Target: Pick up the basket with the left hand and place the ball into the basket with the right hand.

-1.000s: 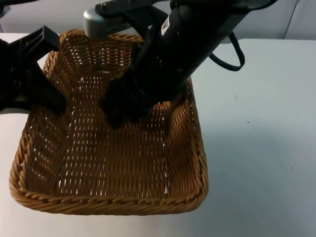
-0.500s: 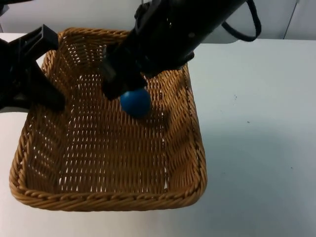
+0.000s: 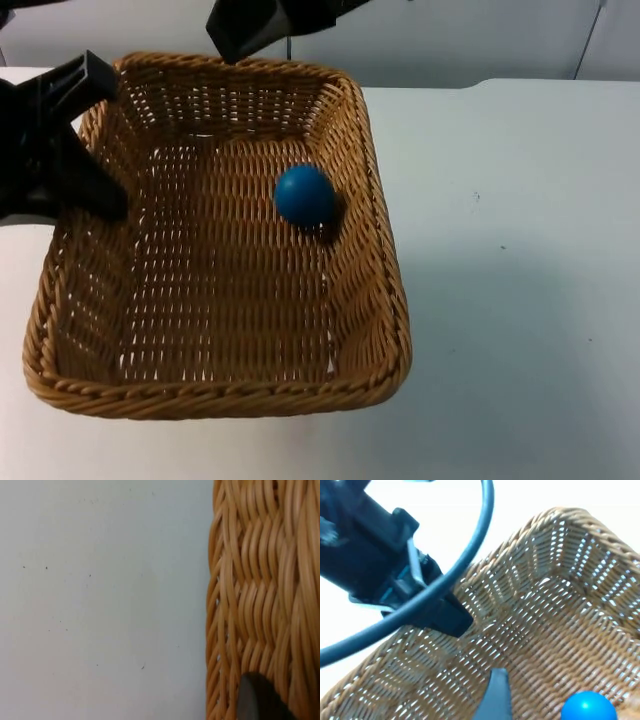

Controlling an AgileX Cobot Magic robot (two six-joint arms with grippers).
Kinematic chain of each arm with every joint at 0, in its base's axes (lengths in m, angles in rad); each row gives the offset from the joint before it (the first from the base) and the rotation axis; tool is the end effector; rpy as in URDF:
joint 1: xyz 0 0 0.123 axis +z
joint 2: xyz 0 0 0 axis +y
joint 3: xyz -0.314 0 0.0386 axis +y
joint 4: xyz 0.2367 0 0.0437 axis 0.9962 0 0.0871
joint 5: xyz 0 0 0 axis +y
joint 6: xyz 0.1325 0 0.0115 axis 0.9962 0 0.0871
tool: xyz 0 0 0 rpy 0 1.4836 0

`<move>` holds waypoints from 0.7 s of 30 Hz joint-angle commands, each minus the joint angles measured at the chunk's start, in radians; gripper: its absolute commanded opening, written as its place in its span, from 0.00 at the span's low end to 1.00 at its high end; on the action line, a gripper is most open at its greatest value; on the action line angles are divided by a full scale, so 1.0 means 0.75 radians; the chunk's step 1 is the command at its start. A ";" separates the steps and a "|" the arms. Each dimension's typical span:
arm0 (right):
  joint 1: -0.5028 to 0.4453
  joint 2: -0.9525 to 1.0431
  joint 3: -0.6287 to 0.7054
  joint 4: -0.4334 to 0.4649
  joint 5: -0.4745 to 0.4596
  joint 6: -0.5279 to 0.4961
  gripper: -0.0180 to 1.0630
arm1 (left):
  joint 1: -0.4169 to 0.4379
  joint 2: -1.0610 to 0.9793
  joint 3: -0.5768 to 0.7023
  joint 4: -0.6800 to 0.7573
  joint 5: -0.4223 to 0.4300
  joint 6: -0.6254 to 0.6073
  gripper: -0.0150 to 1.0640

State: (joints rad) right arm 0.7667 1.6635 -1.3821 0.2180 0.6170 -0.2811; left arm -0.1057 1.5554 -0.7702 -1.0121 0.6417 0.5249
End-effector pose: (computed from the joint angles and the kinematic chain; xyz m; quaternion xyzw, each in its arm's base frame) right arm 0.2757 0.2887 0.3136 -0.4107 0.8290 0.1773 0.3358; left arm 0.2778 -0.0974 0.2003 -0.0655 0.9352 -0.3047 0.1679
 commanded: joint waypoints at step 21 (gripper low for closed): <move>0.003 -0.029 -0.007 -0.053 0.078 -0.008 0.68 | -0.002 0.261 -0.004 -0.042 -0.184 0.110 0.01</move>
State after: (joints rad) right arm 0.7667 1.6520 -1.3821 0.1842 0.6755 -0.2811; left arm -0.1057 1.7519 -0.7702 -1.0159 0.5052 0.6066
